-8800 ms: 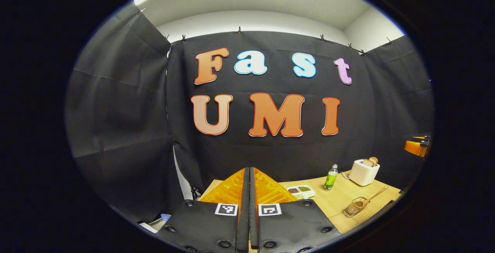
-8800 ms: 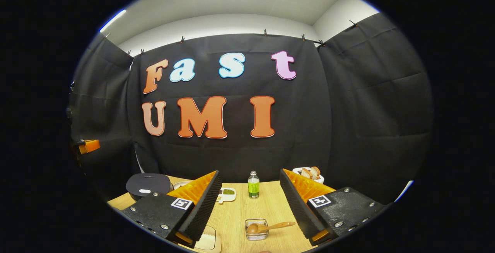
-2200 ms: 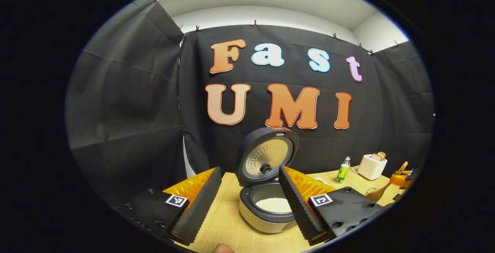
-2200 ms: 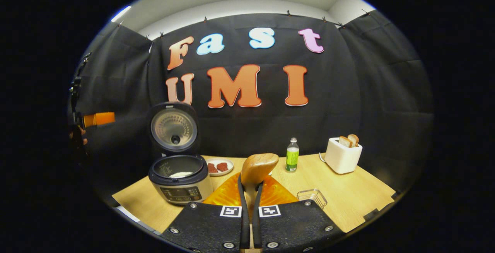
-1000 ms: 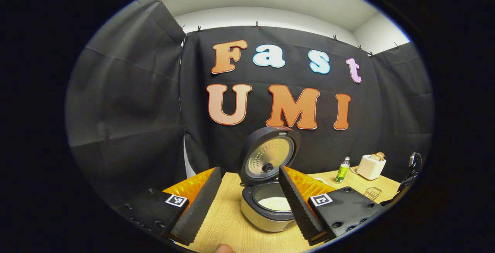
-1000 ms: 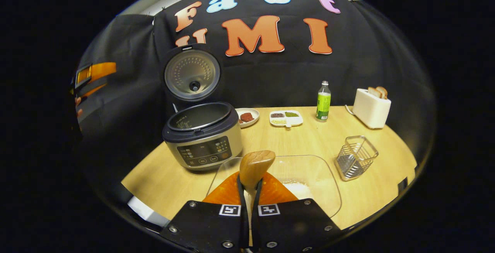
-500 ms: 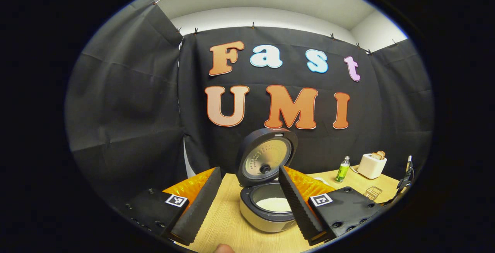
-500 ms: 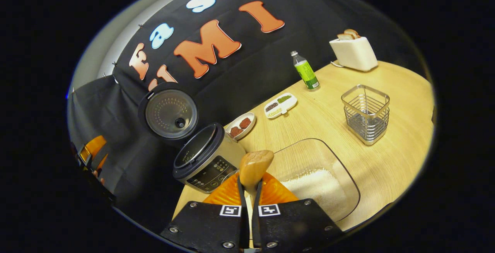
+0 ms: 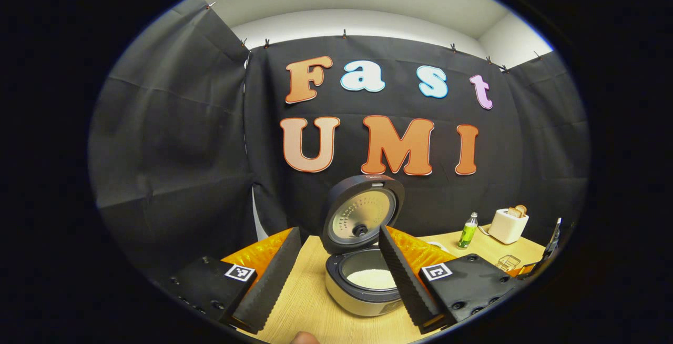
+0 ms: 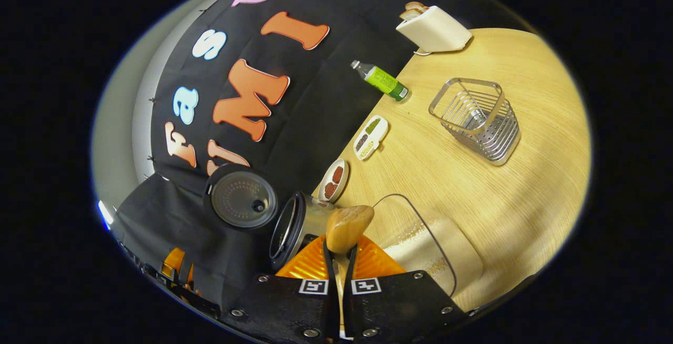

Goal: Close the left gripper, press the button to open the rice cooker; take a wooden spoon from the chopstick holder with the right hand, scoop a spoonful of rice and pour it into the rice cooker, then put the wooden spoon back into the chopstick holder.

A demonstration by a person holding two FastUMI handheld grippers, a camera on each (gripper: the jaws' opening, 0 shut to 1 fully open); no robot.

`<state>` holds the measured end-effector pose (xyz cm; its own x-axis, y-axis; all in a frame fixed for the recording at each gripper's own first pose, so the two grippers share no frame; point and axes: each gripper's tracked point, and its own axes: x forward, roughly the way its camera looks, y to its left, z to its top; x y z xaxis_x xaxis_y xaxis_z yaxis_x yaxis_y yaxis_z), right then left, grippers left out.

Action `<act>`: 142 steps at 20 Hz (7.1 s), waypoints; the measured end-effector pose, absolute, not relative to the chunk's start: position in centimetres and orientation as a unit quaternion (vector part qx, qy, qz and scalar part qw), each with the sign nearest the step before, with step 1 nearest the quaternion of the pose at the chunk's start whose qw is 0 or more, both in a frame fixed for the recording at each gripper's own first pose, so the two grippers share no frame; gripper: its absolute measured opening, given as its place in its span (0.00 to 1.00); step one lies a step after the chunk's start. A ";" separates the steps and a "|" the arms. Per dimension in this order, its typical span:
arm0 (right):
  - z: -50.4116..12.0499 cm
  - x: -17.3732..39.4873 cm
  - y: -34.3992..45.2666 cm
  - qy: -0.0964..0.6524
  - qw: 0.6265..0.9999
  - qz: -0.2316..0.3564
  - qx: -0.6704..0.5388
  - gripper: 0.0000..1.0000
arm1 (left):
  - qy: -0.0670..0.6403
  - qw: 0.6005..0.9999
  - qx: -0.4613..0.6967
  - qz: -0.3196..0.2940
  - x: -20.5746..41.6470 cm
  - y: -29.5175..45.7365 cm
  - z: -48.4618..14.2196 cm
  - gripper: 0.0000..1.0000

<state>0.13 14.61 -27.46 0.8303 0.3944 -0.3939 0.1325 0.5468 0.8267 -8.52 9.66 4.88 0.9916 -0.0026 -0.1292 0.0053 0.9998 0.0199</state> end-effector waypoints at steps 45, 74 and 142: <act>-7.4 18.1 24.0 0.200 0.852 0.085 0.476 0.02 | 0.080 0.997 0.018 0.009 -5.4 14.4 1.6 0.97; -6.0 18.3 31.0 0.140 0.945 0.140 0.259 0.02 | 0.077 0.997 0.026 0.018 -5.3 15.6 1.4 0.99; -21.7 9.0 -5.9 0.136 0.971 -0.047 0.191 0.02 | 0.060 0.998 0.012 0.007 -7.5 8.7 3.3 0.99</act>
